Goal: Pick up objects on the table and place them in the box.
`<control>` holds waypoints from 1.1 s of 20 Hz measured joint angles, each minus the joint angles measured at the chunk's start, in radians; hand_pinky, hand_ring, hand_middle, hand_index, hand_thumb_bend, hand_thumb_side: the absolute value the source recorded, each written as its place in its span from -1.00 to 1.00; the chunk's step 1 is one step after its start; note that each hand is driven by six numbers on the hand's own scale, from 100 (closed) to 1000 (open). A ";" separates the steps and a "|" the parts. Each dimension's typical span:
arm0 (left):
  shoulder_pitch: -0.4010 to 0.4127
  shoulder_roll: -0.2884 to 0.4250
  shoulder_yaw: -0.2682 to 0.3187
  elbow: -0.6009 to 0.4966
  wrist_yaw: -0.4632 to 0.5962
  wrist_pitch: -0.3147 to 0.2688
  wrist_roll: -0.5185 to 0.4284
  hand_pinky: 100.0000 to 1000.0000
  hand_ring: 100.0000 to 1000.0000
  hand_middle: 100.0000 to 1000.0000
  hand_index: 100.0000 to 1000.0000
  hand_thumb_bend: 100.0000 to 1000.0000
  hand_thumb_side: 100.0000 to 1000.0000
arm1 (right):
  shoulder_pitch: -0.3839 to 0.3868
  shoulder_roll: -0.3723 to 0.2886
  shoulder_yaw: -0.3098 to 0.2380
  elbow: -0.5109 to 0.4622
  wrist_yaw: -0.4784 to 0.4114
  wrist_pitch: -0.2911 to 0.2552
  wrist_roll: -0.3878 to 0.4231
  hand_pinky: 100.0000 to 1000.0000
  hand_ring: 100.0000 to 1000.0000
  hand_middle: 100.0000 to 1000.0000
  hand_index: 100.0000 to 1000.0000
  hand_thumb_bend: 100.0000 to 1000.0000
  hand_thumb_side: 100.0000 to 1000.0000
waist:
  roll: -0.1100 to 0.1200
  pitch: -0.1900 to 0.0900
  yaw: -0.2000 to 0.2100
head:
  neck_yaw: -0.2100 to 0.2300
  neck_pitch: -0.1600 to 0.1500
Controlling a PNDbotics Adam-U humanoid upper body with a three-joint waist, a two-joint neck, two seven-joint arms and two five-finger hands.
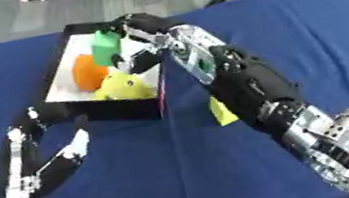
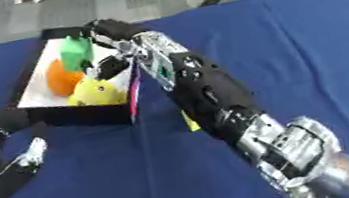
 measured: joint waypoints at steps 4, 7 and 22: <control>0.000 0.000 0.000 0.000 0.000 0.000 0.001 0.42 0.48 0.08 0.01 -0.55 -1.00 | 0.000 -0.011 0.001 -0.032 -0.008 -0.020 0.030 0.79 0.71 1.00 0.98 -1.00 0.42 | 0.000 0.000 -0.012 | 0.007 0.000; 0.007 0.001 0.007 0.000 0.000 0.000 0.005 0.42 0.48 0.08 0.01 -0.54 -1.00 | 0.009 -0.050 0.010 -0.096 -0.057 -0.032 0.052 0.77 0.69 1.00 0.97 -1.00 0.09 | 0.000 -0.001 -0.034 | 0.021 0.000; 0.041 0.025 0.063 0.001 -0.021 0.004 0.067 0.42 0.48 0.08 0.01 -0.54 -1.00 | 0.468 -0.486 0.087 -0.810 -0.555 0.115 0.220 0.76 0.67 0.87 0.95 -1.00 0.31 | -0.008 -0.001 -0.112 | 0.100 0.000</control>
